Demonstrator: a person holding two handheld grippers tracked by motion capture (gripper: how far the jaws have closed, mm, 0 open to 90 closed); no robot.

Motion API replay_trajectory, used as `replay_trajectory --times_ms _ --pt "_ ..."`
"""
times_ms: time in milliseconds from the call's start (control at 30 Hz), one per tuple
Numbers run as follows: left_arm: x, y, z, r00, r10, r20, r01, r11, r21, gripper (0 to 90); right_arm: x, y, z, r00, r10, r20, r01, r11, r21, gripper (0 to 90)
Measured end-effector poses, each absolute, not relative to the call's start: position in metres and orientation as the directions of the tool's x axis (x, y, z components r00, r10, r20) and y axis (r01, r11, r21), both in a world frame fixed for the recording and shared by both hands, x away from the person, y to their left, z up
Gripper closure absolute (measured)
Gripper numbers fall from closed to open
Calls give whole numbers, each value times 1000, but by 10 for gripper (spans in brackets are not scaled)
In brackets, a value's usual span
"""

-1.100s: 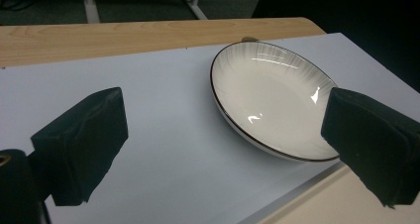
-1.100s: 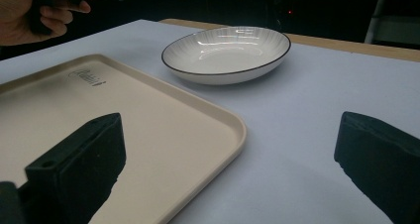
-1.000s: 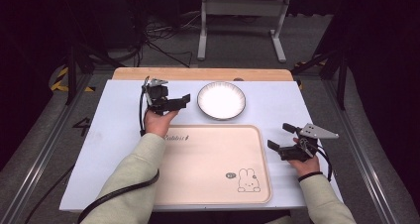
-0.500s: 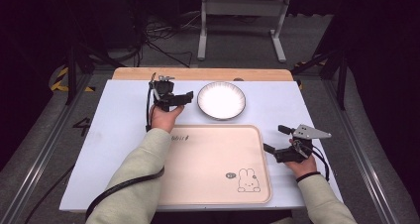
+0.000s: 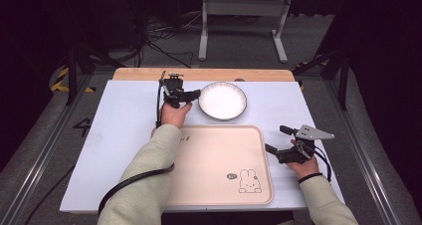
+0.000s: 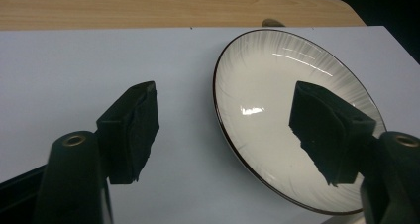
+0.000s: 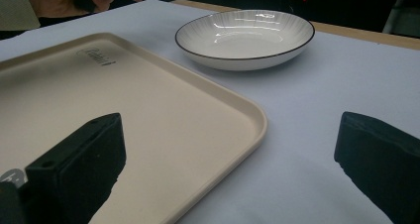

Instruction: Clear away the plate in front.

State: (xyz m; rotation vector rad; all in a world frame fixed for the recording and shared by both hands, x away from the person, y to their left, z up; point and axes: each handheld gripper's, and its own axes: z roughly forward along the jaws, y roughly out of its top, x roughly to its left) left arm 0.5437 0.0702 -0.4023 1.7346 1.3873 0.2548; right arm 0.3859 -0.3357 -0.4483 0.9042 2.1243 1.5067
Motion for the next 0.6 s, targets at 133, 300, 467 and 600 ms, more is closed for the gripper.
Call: replay_trajectory --times_ms 133,300,467,600 --pt "549 66 -409 350 857 -378 708 22 706 323 386 -336 -448 -722 690 57 278 215 936 0" --pt "551 60 -416 352 848 -396 726 20 687 377 385 -336 -448 -725 687 57 275 213 937 0" --pt "552 57 -421 345 849 -400 733 22 680 410 385 -336 -448 -727 685 57 273 212 938 0" --pt "554 55 -426 345 843 -413 750 17 662 431 385 -336 -448 -727 684 56 274 213 938 0"
